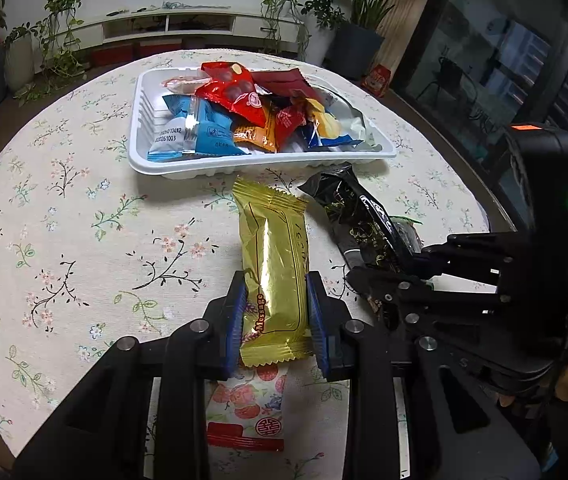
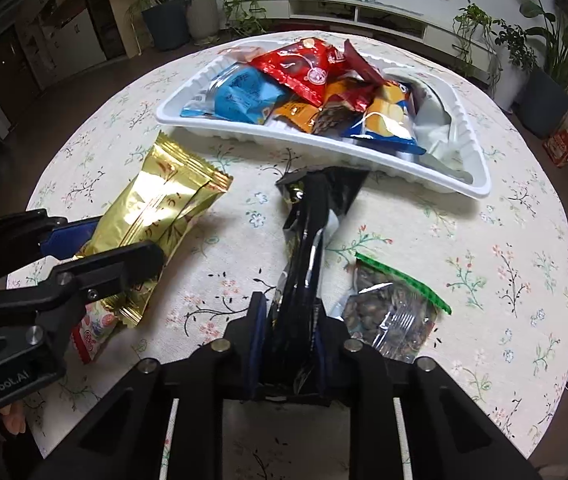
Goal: Organize snacks
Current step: 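Grasp the black bag with the right tool while the left tool holds the gold bar, then carry the gold bar over the tray with the left tool while the right tool carries the black bag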
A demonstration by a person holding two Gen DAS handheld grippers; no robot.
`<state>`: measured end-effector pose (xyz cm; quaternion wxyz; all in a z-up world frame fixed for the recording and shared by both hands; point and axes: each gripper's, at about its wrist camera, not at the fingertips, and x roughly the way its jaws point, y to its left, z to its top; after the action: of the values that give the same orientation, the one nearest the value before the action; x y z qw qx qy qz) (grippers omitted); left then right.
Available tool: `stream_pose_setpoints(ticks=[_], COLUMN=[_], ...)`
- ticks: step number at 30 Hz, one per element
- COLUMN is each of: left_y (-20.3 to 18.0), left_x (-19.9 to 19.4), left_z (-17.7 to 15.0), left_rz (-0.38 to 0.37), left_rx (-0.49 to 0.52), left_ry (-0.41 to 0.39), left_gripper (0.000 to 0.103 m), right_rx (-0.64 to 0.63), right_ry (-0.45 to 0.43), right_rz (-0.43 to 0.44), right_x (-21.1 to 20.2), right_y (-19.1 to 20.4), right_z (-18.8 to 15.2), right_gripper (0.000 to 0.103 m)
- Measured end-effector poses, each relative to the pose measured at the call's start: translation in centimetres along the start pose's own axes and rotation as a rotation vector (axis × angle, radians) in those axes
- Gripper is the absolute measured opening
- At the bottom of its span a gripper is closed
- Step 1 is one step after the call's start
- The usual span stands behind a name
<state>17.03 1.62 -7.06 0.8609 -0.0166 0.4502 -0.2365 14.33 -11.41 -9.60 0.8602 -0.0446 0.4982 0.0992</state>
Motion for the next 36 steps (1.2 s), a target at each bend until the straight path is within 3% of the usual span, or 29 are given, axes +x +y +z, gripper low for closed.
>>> stream_pose_setpoints(ticks=[18,28,36], left_y=[0.4,0.5,1.7], left_x=[-0.6,-1.2,-3.5], left_z=[0.1,0.4,2.7], left_rz=[-0.009,0.02,0.052], left_rx=[-0.032,-0.039,-0.058], left_ry=[-0.028,-0.054,-0.109], left_gripper=[0.026,0.026,0.026], right_rx=[0.137,0.21,0.22], right_ry=[-0.129,-0.206,-0.252], right_rz=[0.127,0.116,0.106], right_x=[-4.5,-7.3,-8.6], right_y=[-2.9,-6.5,-8.7], right_z=[-1.1,-0.2,1.5], right_gripper=[0.018,0.018,0.018])
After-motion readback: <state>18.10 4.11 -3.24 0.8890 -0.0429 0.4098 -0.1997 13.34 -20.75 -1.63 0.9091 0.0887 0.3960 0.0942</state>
